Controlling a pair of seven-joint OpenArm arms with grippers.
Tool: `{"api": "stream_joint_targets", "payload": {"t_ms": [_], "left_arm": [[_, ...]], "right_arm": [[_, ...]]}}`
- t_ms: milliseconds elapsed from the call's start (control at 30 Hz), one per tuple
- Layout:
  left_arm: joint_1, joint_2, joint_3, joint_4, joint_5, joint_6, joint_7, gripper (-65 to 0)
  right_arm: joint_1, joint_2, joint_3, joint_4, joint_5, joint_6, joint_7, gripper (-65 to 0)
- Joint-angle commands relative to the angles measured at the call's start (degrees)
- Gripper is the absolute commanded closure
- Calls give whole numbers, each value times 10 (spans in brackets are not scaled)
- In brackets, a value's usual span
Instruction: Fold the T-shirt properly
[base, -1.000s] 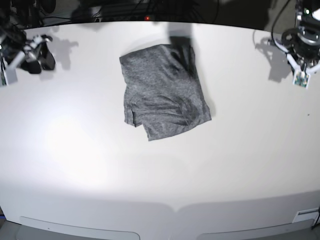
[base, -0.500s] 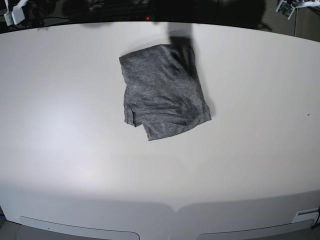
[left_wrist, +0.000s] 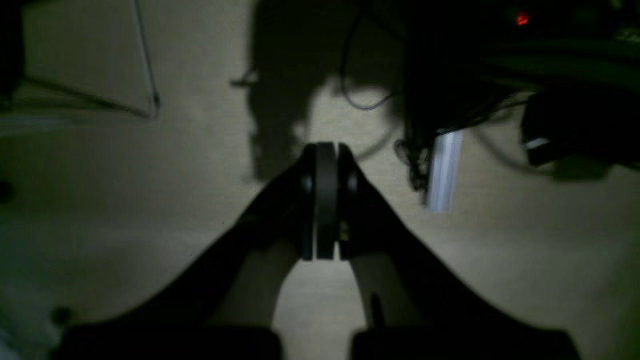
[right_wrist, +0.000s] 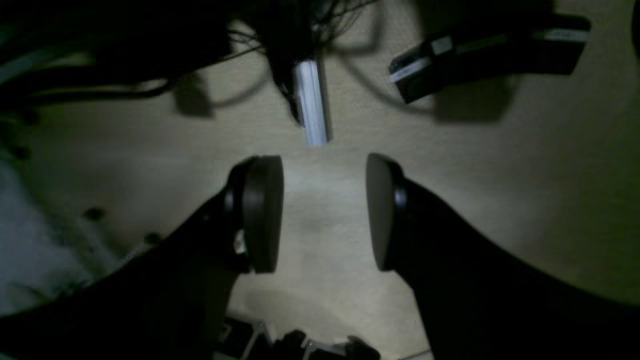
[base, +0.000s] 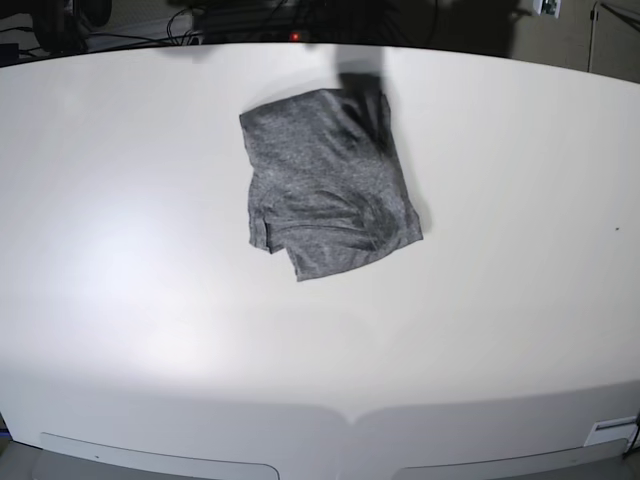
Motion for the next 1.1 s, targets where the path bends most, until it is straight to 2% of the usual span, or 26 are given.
{"api": "stream_joint_targets", "payload": {"t_ms": [0,133,233,300,367,533,833,933,1067], "left_arm": [[-12,0,-2,-44,6,0,-24,0],[-103,14,-2,-247,15,0,-118,0],[-149,19,-2,-361,15,0,-187,0],[-166,22,-2,-409,17,0,-217,0],[-174,22,-2,-426,19,0,-214,0],[-174,17,-2,-422,74,1,-212,0],[-174,19,-2,-402,73,0,-218,0],[-174,19,-2,-381,72,0,-245,0],[-173,20,-2,-360,71,0,-242,0]], "right_arm": [[22,6,-20,-43,-21,-10,32,-260],[129,-8,-102,-242,-98,-105,152,-260],[180,-18,-138,-331,-118,-139,192,-260],[197,-18,-151,-345,-117,-141,191,-260],[208,-17,-157,-345,-116,-141,185,-260],[228,-22,-157,-345,-113,-140,170,-260],[227,-22,-157,-345,-110,-140,190,-260],[226,-22,-157,-345,-90,-140,201,-260],[226,-21,-157,-345,-53,-139,201,-260]]}}
